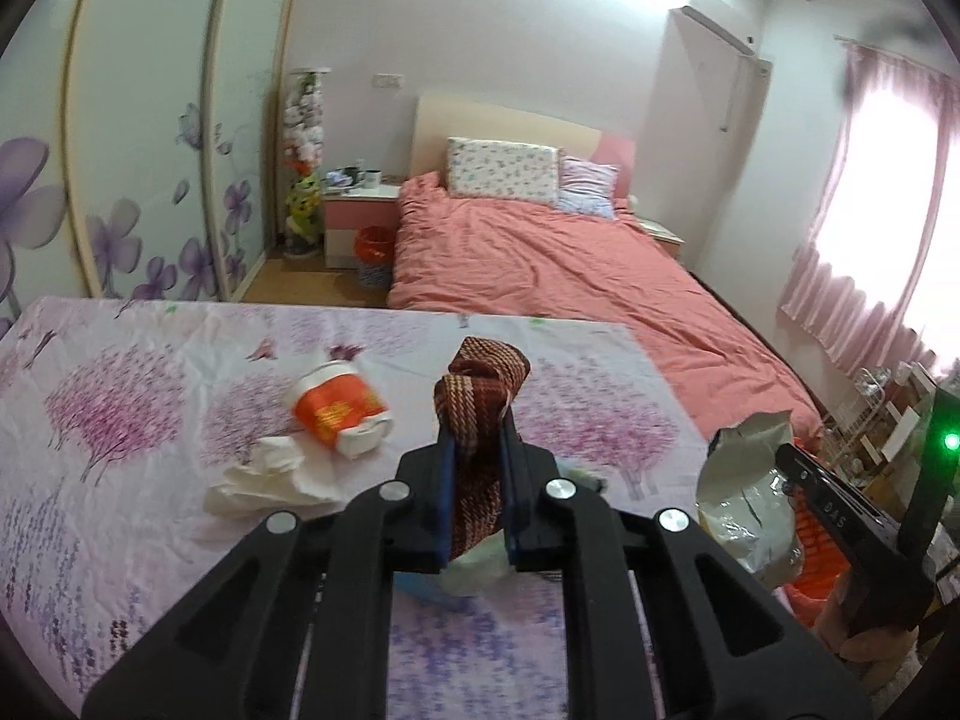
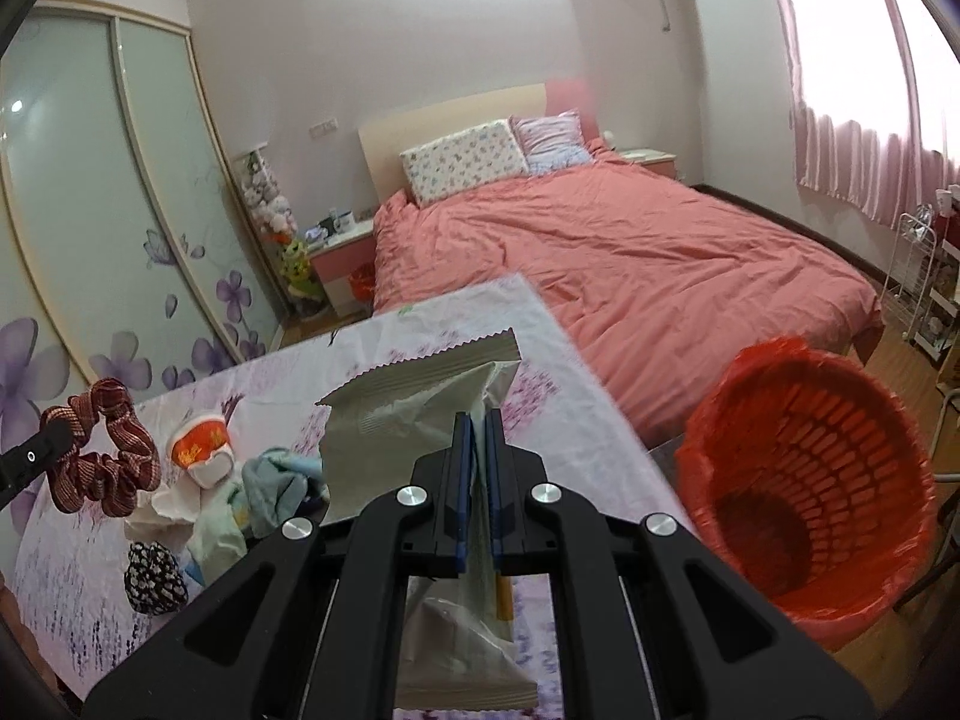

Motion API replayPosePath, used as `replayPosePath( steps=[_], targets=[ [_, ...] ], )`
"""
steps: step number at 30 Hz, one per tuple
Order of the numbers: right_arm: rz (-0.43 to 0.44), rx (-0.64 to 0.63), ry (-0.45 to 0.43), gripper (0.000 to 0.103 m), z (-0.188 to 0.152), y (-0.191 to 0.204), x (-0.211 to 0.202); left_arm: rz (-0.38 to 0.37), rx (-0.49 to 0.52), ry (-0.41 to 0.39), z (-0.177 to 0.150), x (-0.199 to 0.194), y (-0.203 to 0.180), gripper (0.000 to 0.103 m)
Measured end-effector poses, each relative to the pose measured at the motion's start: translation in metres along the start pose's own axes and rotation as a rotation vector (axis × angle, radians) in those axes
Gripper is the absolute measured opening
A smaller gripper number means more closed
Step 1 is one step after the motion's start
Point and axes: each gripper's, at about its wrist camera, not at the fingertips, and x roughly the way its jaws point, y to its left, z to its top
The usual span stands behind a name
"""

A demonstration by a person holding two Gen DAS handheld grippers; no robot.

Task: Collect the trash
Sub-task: 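Lift the wrapper with the right gripper while the left gripper grasps the brown scrunchie, then carry the wrapper to the orange basket and open the right gripper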

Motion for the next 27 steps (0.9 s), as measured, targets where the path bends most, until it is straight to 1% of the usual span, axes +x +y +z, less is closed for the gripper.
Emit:
replayPosePath(
  steps=[6,11,18,22,27],
  targets=[
    [-0.056,0.034,-0.049,0.005,0.012,-0.035,-0.015,-0.091,0.037,0.004,0.002,0.002,-0.05,0.013],
    [-0.134,0.071,-0.08,0.005,0.017,-0.075,-0.022,-0.183,0.082,0.017,-0.003,0.012,-0.102,0.013],
    [-0.245,0.129,-0.111,0.005,0.017,-0.134,-0.031,-0.295,0.143,0.06,-0.018,0.034,-0.174,0.013],
    [-0.297,0.146,-0.132,0.005,0.018,-0.156,-0.034,-0.371,0.176,0.09,-0.028,0.05,-0.22,0.013],
    [-0.357,0.161,-0.15,0.005,0.017,-0.178,-0.031,-0.442,0.214,0.127,-0.045,0.068,-0.261,0.013]
  ],
)
